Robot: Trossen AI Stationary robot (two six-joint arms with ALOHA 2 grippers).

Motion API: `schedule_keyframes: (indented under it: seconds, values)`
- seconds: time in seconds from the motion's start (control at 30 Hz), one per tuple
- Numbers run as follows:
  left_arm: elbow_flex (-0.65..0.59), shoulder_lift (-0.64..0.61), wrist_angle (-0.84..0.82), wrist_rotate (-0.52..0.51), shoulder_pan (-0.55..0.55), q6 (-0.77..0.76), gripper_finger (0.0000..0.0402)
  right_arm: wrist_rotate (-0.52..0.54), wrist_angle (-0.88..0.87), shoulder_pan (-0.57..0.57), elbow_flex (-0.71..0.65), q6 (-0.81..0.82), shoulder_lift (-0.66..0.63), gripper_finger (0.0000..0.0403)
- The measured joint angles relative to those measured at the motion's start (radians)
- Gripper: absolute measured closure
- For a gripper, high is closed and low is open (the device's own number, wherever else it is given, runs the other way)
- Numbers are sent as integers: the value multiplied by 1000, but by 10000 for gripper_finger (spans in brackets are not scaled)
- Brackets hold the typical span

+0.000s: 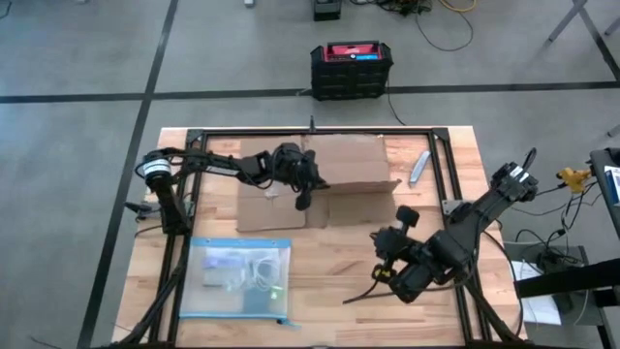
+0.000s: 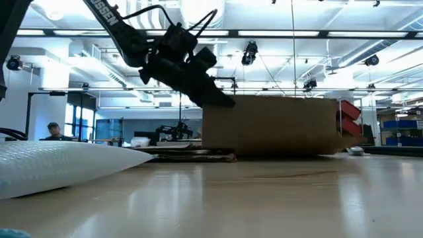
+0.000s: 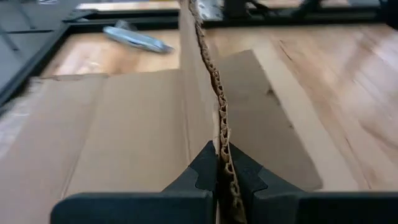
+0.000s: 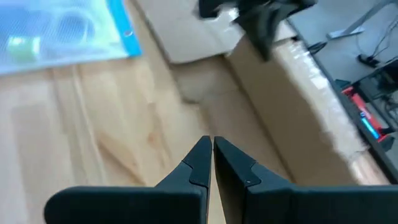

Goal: Unpack boxes
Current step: Break down the cardboard box until it is fully flat

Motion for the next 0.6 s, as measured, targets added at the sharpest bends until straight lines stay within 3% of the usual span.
schedule_keyframes:
  seconds: [0.13,0.3,0.47,0.6]
  values:
    - [-1,18,-4,7,-19,-4,392,5,-1,-65,-1,-81,-33,400]
    - [-1,18,-61,17,-37,-10,341,-73,0,-156,-1,-257,-73,388]
    - [-2,16,-162,16,-77,26,273,-131,12,-274,-2,-447,-99,348]
    - [-3,0,-152,12,-107,38,233,-175,51,-403,-2,-627,-111,313]
